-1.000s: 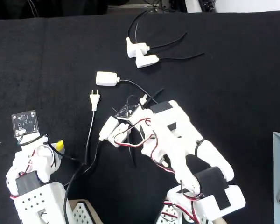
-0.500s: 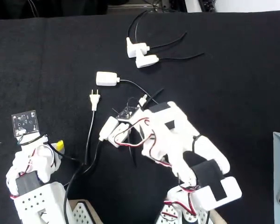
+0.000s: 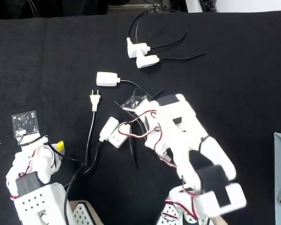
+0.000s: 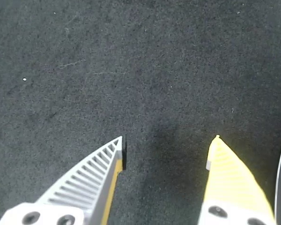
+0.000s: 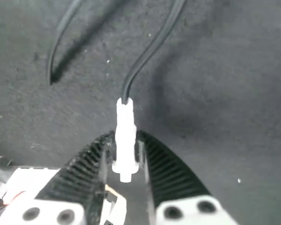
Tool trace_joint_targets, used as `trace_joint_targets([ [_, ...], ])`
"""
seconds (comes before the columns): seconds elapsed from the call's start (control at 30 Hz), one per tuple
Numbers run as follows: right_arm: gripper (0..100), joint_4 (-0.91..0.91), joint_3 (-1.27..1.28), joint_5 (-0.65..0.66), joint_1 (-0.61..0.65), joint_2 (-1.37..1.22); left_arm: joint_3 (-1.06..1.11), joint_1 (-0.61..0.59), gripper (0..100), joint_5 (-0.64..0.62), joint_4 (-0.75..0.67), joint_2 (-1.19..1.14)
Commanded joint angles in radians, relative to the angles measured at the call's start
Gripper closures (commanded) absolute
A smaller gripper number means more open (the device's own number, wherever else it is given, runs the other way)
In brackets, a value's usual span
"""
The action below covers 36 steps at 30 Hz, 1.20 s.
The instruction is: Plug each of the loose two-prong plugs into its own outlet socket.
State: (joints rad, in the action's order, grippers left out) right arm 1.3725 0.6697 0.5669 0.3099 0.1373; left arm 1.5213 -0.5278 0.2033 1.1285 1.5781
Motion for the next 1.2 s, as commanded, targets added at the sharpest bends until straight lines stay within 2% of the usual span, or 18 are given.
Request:
trace_joint_targets([
  [0.0,98.6,0.018,-0.044,-0.049,-0.011,0.143,-0.012,-0.007,71,0.002,-0.018,0.006],
  [0.17,98.6,0.012,-0.018,-0.118,0.028,0.300,-0.013,-0.005,71,-0.003,-0.044,0.008],
  [0.3,98.7,-0.034,0.016,-0.226,0.123,0.404,-0.015,0.001,71,-0.084,-0.109,0.008],
  [0.6,98.7,-0.338,0.119,-0.388,0.264,0.512,-0.130,0.226,71,-0.100,-0.138,0.008],
  [0.73,98.7,-0.443,0.159,-0.437,0.334,0.519,-0.154,0.300,71,-0.190,-0.204,0.008],
  [0.87,98.7,-0.473,0.160,-0.473,0.373,0.519,-0.157,0.338,71,-0.253,-0.252,0.008],
  [1.17,98.7,-0.494,0.156,-0.516,0.453,0.521,-0.159,0.515,71,-0.250,-0.256,0.008],
])
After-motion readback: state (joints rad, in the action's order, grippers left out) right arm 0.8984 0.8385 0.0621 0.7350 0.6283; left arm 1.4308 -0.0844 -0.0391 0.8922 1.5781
